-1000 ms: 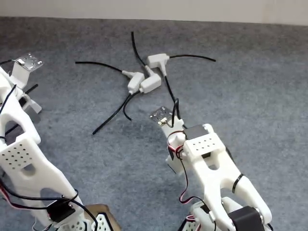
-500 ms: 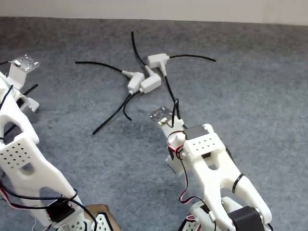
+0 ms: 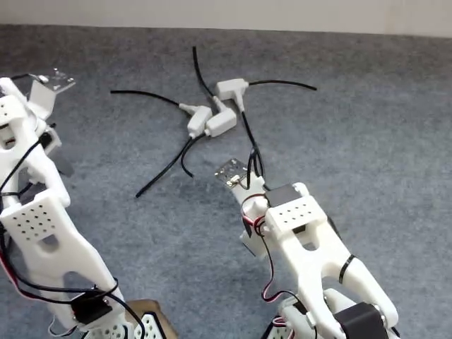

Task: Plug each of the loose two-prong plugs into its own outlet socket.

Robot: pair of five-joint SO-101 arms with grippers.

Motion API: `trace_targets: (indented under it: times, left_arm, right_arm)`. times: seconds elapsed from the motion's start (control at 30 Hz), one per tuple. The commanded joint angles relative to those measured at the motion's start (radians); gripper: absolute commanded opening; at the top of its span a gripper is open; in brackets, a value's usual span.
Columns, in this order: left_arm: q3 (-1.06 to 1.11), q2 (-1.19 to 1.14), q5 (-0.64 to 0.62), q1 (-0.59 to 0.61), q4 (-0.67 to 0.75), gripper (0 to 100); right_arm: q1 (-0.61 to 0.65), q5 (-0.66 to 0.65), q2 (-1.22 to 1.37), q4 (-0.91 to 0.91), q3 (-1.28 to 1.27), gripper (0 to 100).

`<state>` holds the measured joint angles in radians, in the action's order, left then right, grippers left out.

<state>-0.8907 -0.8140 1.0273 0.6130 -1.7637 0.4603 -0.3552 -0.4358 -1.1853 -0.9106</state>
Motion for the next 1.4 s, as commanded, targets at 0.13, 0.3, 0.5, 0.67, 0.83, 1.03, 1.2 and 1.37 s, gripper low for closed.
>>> trace_targets:
  times: [0.13,0.3,0.5,0.67,0.83,1.03,1.2,1.37]
  left_arm:
    - [0.005,0.101,-0.015,-0.010,-0.014,29]
    - [-0.142,0.231,-0.015,0.073,0.046,29]
    - [-0.070,0.094,-0.014,0.156,0.236,28]
    - [-0.134,-0.077,-0.006,0.151,0.267,28]
    - [-0.223,-0.170,-0.005,0.153,0.267,28]
    - [-0.226,-0.246,-0.008,0.151,0.259,28]
    - [-0.249,-0.240,-0.009,0.107,0.164,28]
    - [-0.346,-0.200,-0.058,0.033,0.025,27]
  right_arm:
    - [0.015,-0.012,0.002,-0.008,0.021,46.4]
    - [0.016,-0.012,0.004,-0.008,0.021,46.4]
    - [0.016,-0.012,0.004,-0.008,0.019,46.4]
    - [0.018,-0.012,0.004,-0.008,0.019,46.4]
    - [0.018,-0.012,0.004,-0.008,0.021,46.4]
    - [0.018,-0.014,0.004,-0.008,0.021,46.4]
    - [0.018,-0.014,0.004,-0.008,0.021,46.4]
    - [0.018,-0.014,0.004,-0.008,0.021,46.4]
